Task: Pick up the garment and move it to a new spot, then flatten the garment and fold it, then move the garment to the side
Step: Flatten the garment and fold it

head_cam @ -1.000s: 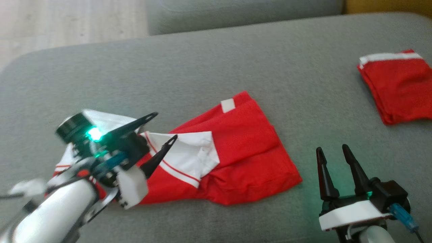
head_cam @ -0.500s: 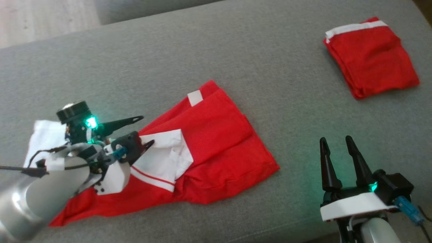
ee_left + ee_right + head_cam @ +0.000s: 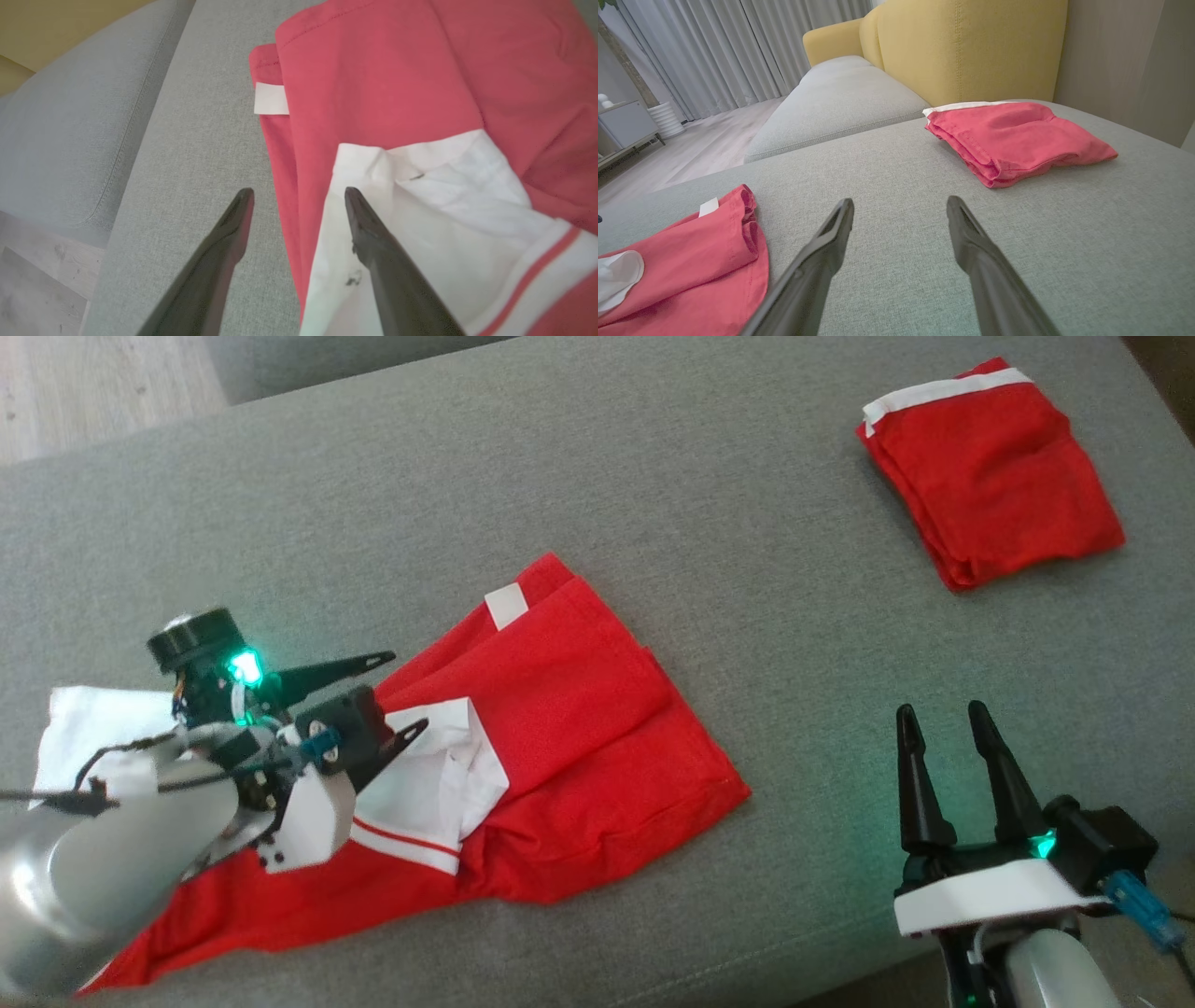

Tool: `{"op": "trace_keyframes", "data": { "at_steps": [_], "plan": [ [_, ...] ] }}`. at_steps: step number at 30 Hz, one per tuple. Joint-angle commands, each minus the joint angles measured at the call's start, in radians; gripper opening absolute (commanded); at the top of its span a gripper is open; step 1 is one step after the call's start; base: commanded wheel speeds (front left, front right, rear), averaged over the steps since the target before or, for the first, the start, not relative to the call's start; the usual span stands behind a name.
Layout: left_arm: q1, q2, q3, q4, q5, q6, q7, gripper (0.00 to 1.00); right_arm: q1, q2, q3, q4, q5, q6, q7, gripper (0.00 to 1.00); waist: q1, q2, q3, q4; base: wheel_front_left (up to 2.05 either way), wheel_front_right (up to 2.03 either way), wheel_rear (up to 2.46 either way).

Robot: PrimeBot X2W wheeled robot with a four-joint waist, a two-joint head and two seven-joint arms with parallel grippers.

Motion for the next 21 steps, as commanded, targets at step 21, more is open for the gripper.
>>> {"op": "trace_keyframes", "data": {
  "at_steps": [21],
  "plan": [
    [-0.026, 0.037, 0.043, -0.027, 0.089, 0.002, -0.017, 1.00, -0.030, -0.006, 0.030, -0.030, 0.043, 0.007, -0.004, 1.00, 0.0000, 0.0000, 0.026, -0.030, 0.00, 0.00, 0.00]
  ]
}}
